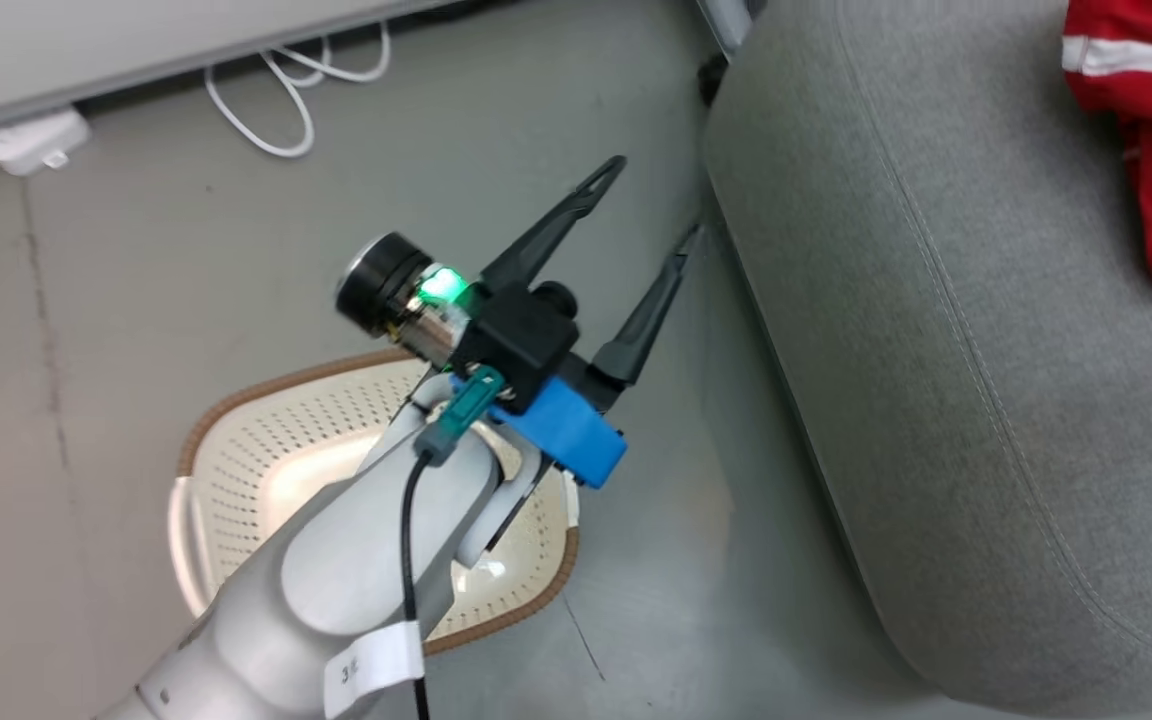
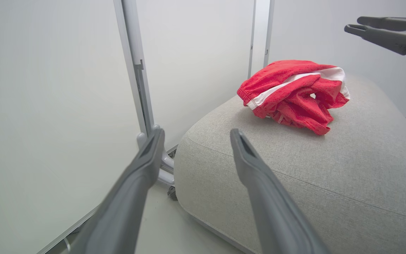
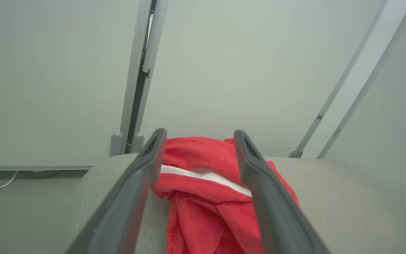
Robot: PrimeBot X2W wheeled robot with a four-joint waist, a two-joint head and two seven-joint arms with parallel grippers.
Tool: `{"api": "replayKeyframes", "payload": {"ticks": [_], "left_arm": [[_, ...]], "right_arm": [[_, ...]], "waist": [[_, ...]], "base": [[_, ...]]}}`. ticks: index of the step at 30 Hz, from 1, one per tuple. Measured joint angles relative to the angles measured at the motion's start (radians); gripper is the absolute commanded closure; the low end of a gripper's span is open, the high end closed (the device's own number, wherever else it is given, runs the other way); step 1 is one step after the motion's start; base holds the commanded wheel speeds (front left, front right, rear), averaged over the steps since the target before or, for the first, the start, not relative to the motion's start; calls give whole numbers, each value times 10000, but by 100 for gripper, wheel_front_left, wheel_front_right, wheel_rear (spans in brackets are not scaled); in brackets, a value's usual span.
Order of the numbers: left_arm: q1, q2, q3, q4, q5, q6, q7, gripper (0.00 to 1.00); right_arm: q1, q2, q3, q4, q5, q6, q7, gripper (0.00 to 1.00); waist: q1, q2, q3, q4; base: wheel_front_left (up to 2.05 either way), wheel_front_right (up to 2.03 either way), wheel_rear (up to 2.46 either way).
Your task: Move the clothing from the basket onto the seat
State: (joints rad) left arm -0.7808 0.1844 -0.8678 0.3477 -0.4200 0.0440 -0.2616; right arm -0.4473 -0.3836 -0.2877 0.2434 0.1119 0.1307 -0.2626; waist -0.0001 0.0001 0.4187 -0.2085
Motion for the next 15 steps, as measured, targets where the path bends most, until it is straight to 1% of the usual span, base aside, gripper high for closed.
{"api": "replayKeyframes", "payload": {"ticks": [3,4,10,15], "left_arm": [[679,56,767,-360,203,121,0,0],[1457,82,1592,-627,357,174,-2,0],[2885,-2,3143,-888,755,113,-2,0],[4028,-161,4460,-1060,1064,19,-2,0]], "right_arm": [[436,399,702,-416,-176,0,0,0],[730,685,1384,-660,-276,0,-2,0],[1081,1078,2464,-819,-309,0,0,0],[1509,1336,2924,-840,-222,0,0,0]], "waist": [[0,0,-435,297],[0,0,-890,563],[0,0,-1735,1041],[-1,0,-2409,1377]], "base": [[0,0,0],[0,0,0],[0,0,0],[0,0,0]]}}
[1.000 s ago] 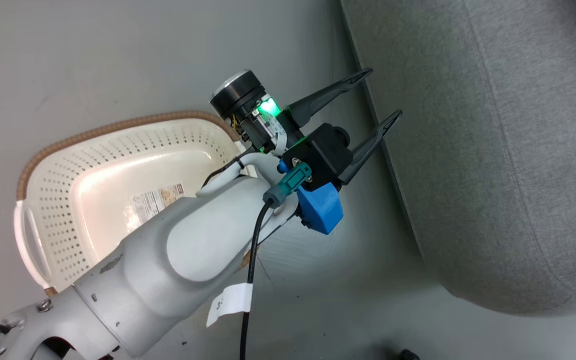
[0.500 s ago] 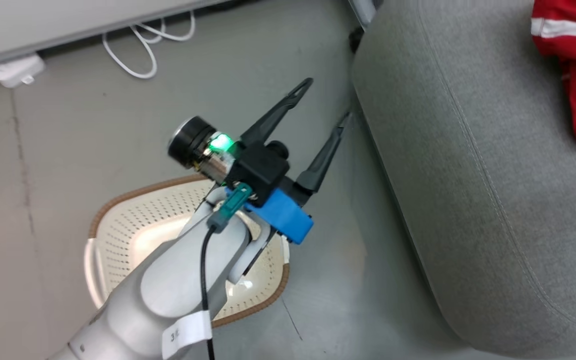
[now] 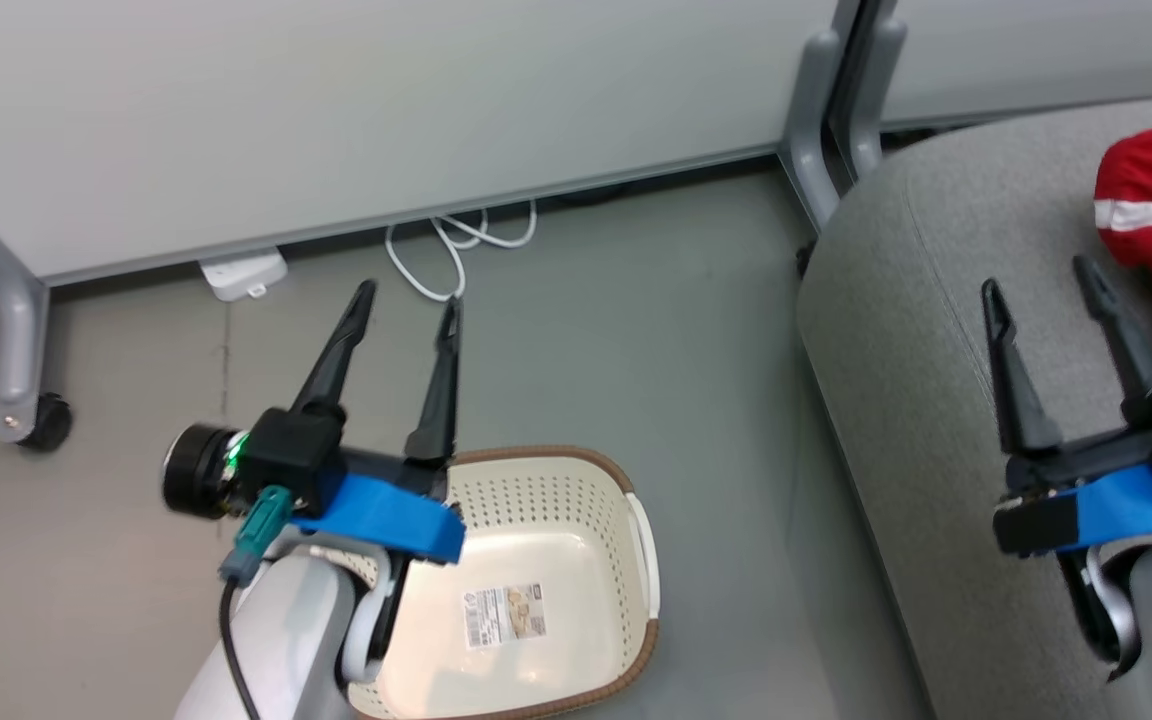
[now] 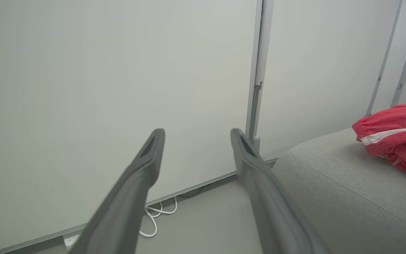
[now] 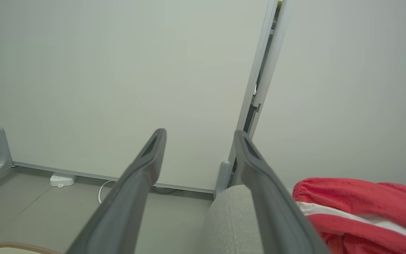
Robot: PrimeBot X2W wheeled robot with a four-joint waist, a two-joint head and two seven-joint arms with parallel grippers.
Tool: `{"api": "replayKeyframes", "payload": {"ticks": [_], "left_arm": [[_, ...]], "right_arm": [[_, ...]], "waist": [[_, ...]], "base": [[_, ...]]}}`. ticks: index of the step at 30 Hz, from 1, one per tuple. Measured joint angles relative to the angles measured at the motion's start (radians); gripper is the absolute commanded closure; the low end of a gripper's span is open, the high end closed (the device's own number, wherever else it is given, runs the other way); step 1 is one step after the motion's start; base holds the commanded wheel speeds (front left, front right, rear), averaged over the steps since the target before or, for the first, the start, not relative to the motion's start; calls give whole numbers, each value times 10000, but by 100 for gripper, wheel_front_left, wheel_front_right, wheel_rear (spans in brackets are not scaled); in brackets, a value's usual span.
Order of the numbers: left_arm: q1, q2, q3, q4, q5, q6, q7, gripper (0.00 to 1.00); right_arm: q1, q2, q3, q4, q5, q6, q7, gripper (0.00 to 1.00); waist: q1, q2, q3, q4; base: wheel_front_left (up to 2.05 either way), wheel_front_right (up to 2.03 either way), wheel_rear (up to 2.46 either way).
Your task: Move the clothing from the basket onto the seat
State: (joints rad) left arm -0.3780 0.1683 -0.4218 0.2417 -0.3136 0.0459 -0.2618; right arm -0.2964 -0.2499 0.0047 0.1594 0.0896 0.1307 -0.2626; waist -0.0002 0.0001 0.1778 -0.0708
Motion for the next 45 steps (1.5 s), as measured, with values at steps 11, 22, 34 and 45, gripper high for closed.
{"api": "replayKeyframes", "payload": {"ticks": [11,22,34,45], "left_arm": [[2049,-439,2033,-372,894,-746,0,0],[3243,-909,3116,-520,1515,-1260,0,0],[3586,-1133,3678,-583,1732,-1528,0,0],[3622,-1166,3699,-477,1622,-1601,0,0]], "right_arm": [[1535,719,-23,224,280,0,-2,0],[2647,1413,-326,284,550,0,-2,0],[3001,1766,-401,382,633,0,0,0],[3009,1820,-376,458,708,0,0,0]], "waist": [[0,0,-1147,780],[0,0,-1764,1276],[1,0,-1962,1509],[2,0,-2043,1534]], "base": [[0,0,0],[0,0,0],[0,0,0],[0,0,0]]}}
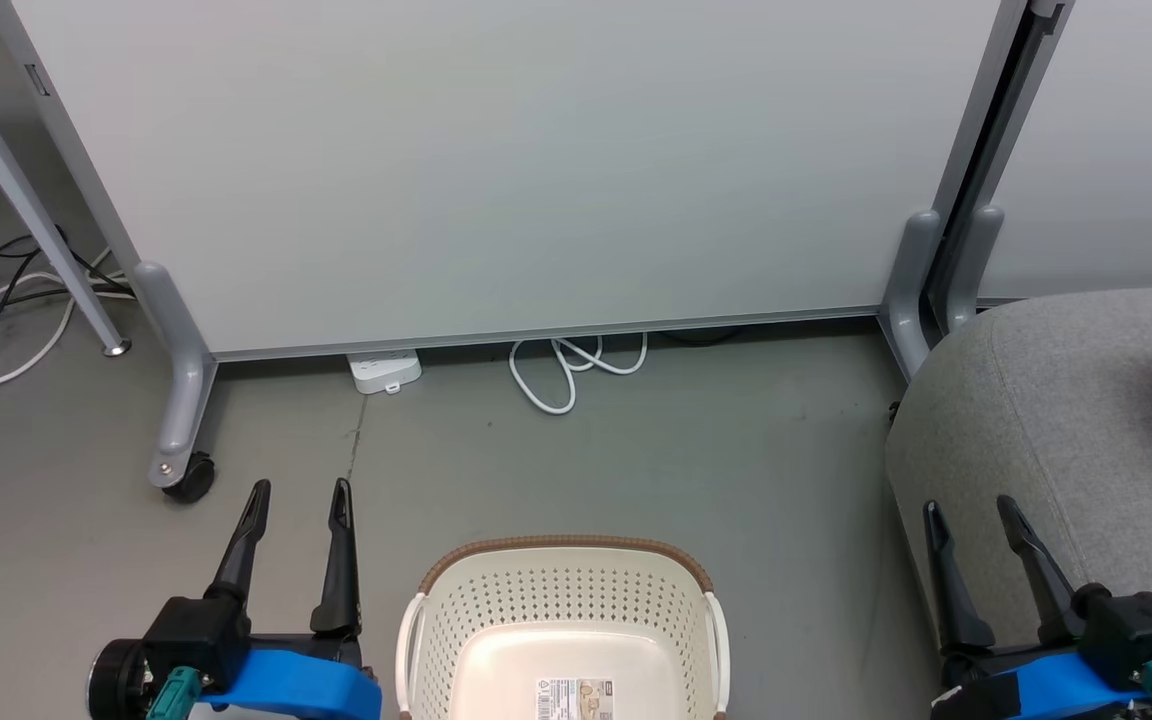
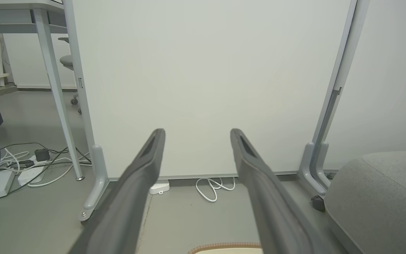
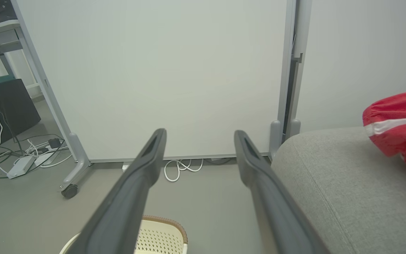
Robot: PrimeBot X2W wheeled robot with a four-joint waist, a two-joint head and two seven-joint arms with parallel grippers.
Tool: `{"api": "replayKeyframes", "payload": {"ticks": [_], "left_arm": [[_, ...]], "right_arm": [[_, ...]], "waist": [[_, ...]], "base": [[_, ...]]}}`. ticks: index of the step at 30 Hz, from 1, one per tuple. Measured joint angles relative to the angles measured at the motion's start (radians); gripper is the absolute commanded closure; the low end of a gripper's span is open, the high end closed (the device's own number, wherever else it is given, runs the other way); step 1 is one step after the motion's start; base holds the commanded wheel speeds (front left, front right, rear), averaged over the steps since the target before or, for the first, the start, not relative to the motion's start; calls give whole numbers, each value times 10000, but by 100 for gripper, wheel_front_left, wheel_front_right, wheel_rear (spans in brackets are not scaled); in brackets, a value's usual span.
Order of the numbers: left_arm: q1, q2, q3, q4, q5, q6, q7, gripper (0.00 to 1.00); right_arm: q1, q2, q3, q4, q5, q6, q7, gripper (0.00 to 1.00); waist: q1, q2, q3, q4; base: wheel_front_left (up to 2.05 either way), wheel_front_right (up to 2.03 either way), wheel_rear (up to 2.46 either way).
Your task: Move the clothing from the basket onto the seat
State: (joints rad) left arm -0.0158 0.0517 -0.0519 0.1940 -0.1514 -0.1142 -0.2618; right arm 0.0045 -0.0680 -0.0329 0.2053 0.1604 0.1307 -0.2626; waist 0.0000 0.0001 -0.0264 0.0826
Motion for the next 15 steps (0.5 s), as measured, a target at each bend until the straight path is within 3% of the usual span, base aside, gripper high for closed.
{"api": "replayKeyframes", "payload": {"ticks": [7,8,15], "left_arm": [[0,-2,-56,71,-65,44,0,0],[0,-2,-65,79,-65,77,0,100],[366,-12,-48,642,-253,77,134,100]], "right_arm": [[0,13,17,4,6,0,0,0],[0,15,23,4,12,0,0,100],[108,52,17,554,171,0,155,100]], "waist": [[0,0,-31,21],[0,0,-33,26],[0,0,-34,19]], "base": [[0,0,0],[0,0,0],[0,0,0]]}}
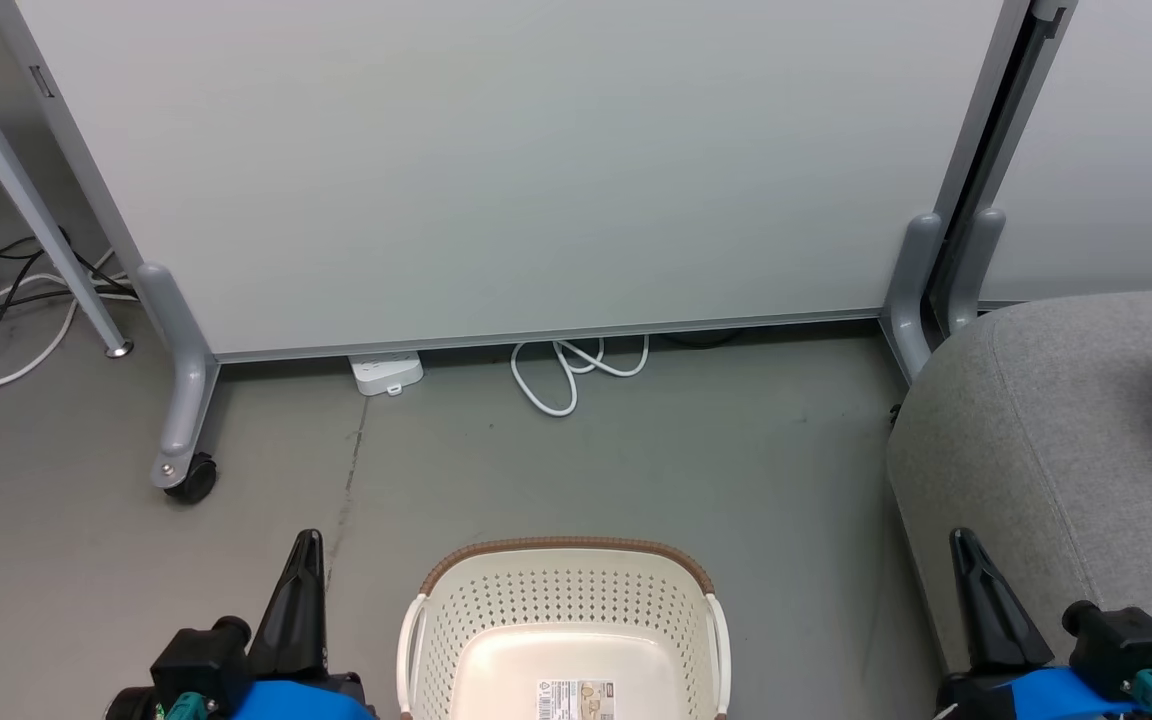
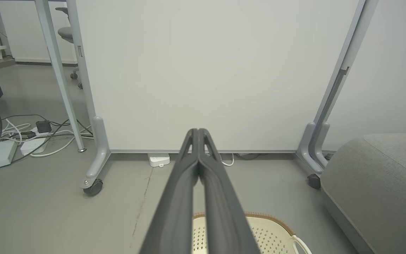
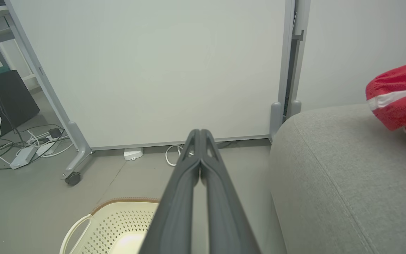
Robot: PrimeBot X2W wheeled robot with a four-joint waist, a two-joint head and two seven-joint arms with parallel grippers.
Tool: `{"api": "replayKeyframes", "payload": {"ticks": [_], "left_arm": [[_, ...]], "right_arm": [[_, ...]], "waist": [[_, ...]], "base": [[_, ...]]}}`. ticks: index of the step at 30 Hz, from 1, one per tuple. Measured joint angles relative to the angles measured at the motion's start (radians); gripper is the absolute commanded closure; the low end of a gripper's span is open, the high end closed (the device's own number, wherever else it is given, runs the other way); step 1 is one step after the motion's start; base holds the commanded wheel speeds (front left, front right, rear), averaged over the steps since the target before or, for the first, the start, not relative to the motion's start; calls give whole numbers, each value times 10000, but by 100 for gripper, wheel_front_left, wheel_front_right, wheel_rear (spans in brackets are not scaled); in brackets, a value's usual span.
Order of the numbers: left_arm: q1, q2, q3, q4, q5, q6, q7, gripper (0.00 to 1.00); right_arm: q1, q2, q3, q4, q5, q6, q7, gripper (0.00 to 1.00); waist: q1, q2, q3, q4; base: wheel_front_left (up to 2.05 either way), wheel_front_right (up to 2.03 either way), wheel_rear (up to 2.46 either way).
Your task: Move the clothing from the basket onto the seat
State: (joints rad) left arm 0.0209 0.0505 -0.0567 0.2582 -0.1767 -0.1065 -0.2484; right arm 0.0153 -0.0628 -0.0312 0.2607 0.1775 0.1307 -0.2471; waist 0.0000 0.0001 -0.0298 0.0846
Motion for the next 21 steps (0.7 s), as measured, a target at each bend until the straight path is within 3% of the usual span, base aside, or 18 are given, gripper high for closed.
{"api": "replayKeyframes", "payload": {"ticks": [21], "left_arm": [[-153,-2,433,-6,-3791,-29,945,100]], "right_arm": [[-120,27,-201,0,3791,-2,959,100]], "waist": [[1,0,56,-146]], "base": [[0,0,0]]}}
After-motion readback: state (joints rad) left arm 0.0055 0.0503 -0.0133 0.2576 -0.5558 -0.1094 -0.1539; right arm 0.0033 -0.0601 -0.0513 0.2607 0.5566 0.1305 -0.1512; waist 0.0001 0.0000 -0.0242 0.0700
